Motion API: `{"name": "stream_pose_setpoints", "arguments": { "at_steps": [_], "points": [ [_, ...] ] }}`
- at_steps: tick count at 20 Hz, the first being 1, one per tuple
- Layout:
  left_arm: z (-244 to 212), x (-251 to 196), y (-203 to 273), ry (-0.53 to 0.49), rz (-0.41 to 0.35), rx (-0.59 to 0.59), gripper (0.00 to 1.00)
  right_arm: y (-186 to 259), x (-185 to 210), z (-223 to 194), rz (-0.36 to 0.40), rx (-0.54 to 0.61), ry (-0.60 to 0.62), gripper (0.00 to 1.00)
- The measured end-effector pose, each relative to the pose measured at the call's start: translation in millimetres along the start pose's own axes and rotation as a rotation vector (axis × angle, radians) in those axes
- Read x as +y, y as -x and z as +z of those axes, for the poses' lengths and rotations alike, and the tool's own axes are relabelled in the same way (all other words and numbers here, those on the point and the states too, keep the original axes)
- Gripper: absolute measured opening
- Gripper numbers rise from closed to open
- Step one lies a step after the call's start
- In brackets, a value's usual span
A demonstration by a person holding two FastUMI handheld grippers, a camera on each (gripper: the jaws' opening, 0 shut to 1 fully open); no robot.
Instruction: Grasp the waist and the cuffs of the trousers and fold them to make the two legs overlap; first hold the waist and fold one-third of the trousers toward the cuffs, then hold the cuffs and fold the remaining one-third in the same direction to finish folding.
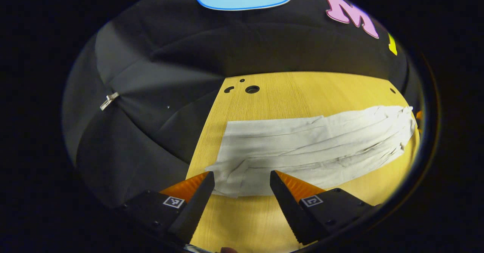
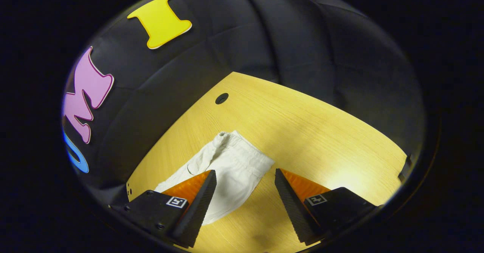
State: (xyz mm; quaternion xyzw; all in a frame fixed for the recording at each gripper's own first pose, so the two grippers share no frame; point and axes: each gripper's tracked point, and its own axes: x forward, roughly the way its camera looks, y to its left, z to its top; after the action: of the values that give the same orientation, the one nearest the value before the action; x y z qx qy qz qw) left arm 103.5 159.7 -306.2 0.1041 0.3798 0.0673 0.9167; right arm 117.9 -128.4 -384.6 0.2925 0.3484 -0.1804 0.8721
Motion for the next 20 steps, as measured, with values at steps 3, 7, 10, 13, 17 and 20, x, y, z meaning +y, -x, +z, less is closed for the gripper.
{"name": "stream_pose_setpoints", "arguments": {
  "at_steps": [3, 7, 10, 13, 17, 20],
  "points": [
    [-10.9, -3.9, 14.6, 0.085, -0.022, 0.005, 0.96, -7.1, -3.4, -12.3, -0.012, 0.023, -0.054, 0.97],
    [-24.4, -11.9, 26.6, 0.26, -0.067, 0.019, 0.96, -25.6, -4.3, -27.2, -0.046, 0.046, -0.081, 0.97],
    [-38.1, -20.7, 22.6, 0.413, -0.118, 0.059, 0.98, -33.4, 3.1, -18.0, -0.048, 0.004, -0.108, 0.97],
    [-55.1, -29.7, 15.9, 0.532, -0.14, 0.114, 0.95, -40.8, 9.2, -13.0, -0.063, -0.007, -0.195, 0.98],
    [-72.2, -36.2, 4.9, 0.693, -0.131, 0.188, 0.95, -50.6, -0.9, -12.0, -0.161, 0.007, -0.313, 0.95],
    [-76.1, -37.4, -9.6, 0.819, -0.125, 0.223, 0.95, -47.3, -16.3, -15.6, -0.196, 0.035, -0.312, 0.35]
  ]
}}
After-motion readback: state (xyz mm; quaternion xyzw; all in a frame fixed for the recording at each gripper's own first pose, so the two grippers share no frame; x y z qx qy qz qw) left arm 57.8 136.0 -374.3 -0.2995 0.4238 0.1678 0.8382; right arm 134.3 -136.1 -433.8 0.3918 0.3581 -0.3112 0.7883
